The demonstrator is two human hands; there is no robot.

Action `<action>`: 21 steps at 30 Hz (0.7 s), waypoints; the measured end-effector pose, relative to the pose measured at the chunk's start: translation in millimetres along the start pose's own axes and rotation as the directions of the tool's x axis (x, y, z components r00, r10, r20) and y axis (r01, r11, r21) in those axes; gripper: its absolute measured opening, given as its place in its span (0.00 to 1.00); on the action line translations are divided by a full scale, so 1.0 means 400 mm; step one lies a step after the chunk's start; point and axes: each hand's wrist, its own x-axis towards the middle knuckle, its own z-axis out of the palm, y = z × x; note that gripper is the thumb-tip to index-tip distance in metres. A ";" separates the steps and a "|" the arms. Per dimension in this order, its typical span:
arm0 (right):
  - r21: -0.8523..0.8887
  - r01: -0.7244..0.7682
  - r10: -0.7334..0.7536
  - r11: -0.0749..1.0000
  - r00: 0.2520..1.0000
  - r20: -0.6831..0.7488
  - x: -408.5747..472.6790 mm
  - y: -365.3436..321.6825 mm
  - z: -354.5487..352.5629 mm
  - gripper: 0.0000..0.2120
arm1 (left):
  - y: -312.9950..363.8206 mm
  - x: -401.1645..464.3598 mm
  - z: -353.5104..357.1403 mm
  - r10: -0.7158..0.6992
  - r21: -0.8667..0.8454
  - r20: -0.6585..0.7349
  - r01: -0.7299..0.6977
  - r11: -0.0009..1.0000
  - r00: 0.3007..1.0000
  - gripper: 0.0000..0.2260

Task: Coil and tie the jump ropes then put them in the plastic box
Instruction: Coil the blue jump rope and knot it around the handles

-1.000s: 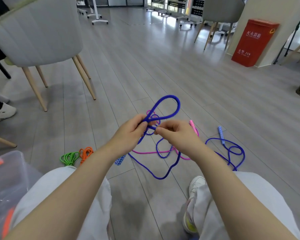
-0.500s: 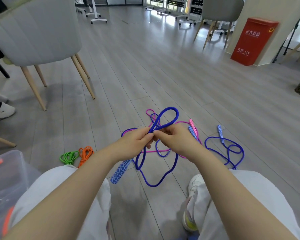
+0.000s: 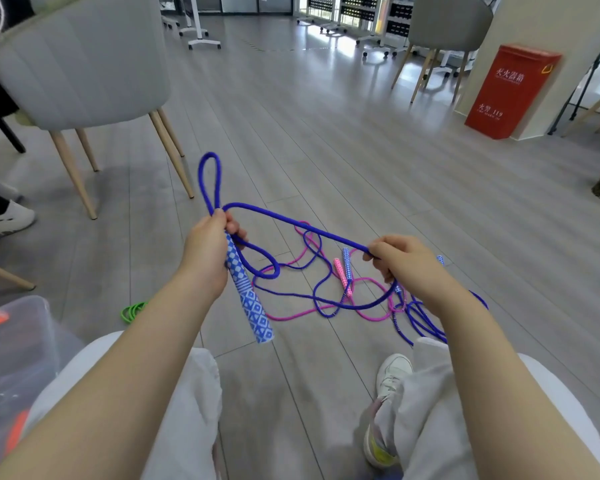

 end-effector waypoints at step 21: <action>0.299 0.091 -0.084 0.950 0.996 -0.035 -0.029 -0.055 0.187 0.06 | -0.058 -0.121 0.075 -0.173 0.458 0.519 -0.101 0.883 0.837 0.06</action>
